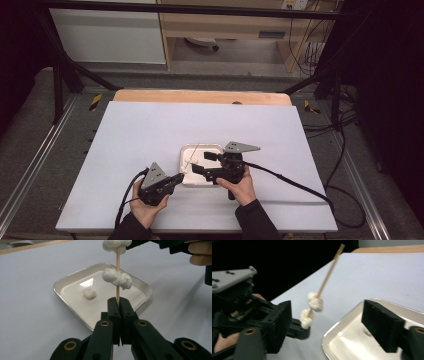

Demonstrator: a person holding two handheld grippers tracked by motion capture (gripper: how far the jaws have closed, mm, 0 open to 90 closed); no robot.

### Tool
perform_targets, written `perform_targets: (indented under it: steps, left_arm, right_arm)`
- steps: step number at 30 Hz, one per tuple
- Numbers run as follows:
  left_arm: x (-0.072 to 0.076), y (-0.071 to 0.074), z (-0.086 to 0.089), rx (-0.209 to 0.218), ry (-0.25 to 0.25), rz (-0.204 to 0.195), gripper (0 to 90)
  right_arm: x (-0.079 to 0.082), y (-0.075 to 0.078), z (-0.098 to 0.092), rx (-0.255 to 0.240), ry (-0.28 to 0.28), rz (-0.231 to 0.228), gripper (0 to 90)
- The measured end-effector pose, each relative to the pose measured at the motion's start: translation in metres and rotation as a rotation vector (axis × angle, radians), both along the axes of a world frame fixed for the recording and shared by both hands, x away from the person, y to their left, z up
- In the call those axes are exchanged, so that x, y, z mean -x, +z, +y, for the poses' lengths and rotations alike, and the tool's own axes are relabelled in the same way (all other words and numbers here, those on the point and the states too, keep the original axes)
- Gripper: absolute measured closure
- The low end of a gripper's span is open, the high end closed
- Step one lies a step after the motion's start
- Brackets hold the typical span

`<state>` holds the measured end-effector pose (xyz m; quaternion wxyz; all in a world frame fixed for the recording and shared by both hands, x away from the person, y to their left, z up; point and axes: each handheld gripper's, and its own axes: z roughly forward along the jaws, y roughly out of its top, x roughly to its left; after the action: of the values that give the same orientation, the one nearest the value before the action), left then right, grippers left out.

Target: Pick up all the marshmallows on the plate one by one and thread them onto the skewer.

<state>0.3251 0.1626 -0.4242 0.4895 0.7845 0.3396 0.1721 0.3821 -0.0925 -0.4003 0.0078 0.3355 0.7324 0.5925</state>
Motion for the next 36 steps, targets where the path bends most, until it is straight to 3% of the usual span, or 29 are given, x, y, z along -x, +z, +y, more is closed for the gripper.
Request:
perform_targets:
  steps: [5, 14, 27, 31, 36]
  left_arm:
    - [-0.002, 0.001, 0.007, -0.017, 0.004, 0.007, 88.9]
    - [-0.005, 0.002, 0.019, -0.043, 0.003, 0.034, 88.8]
    - [-0.008, 0.002, 0.025, -0.057, -0.006, 0.043, 88.8]
    - [-0.009, 0.001, 0.026, -0.058, -0.001, 0.045, 88.8]
    - [-0.009, 0.002, 0.027, -0.059, 0.001, 0.041, 88.9]
  right_arm:
    - [-0.003, -0.002, -0.004, 0.116, 0.01, -0.015, 8.1]
    - [-0.011, -0.011, -0.009, 0.289, 0.024, 0.007, 4.4]
    - [-0.038, -0.02, 0.001, 0.329, -0.051, 0.054, 5.0]
    - [-0.047, -0.024, 0.009, 0.389, -0.055, 0.045, 7.6]
    - [-0.056, -0.027, 0.023, 0.408, -0.045, 0.035, 13.1]
